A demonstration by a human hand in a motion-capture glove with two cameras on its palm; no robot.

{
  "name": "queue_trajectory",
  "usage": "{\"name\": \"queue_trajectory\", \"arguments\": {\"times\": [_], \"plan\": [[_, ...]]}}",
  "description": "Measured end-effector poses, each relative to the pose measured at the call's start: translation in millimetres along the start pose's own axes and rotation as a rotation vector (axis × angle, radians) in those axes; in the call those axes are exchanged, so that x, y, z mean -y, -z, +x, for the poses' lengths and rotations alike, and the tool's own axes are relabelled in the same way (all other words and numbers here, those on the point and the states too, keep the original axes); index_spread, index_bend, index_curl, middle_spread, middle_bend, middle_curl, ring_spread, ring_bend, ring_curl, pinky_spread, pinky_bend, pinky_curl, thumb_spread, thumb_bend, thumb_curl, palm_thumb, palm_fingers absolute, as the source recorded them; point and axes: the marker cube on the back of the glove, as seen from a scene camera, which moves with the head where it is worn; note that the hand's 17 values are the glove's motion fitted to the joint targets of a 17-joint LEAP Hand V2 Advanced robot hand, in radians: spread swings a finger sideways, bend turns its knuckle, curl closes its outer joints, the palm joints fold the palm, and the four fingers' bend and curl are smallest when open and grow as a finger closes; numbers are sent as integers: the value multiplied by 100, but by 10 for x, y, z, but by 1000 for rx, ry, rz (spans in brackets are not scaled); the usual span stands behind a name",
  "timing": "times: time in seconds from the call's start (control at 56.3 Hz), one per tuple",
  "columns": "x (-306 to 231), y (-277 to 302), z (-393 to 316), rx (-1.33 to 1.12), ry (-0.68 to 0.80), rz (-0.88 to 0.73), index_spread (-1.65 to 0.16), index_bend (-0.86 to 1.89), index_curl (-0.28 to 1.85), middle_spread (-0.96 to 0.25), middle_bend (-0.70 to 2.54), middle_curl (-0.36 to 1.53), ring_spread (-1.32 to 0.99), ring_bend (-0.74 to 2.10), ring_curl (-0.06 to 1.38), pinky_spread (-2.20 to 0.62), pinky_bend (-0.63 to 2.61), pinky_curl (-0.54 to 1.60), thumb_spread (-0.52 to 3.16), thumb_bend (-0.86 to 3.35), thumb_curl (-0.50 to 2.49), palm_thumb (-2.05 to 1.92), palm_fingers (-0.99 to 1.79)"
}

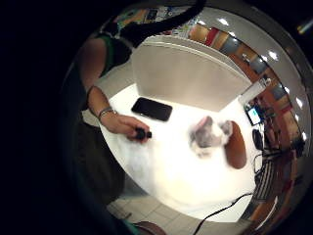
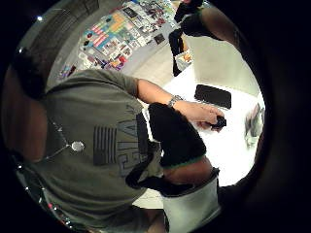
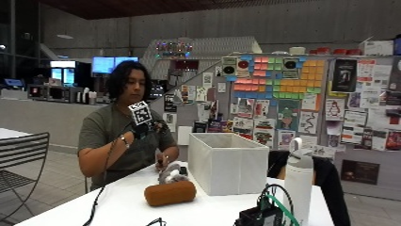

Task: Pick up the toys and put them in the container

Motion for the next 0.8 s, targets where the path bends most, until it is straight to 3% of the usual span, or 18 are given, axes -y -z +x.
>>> {"name": "queue_trajectory", "arguments": {"times": [0.213,0.338,0.391,0.533,0.657,0.8], "plan": [[-6,35,401,-343,-151,21,-33,19,14,-13,20,9,-21,35,11,-5,56,21,109,-2,8,-3,46],[-56,86,114,-51,-12,24,-38,18,16,-15,19,12,-25,40,14,-7,59,23,124,-2,11,-3,46],[-97,140,144,3,-19,33,-39,18,17,-15,19,13,-26,42,14,-8,59,24,128,-2,13,-3,47],[-250,232,475,-62,-205,58,-41,18,20,-16,19,16,-28,46,16,-9,62,26,136,-2,16,-3,46],[-536,399,1310,-164,-624,73,-41,9,19,-17,25,20,-30,53,18,-10,63,28,140,-1,18,0,44],[-789,351,2040,-213,-931,97,-39,10,16,-18,35,26,-30,62,22,-9,65,29,146,4,23,10,39]]}}
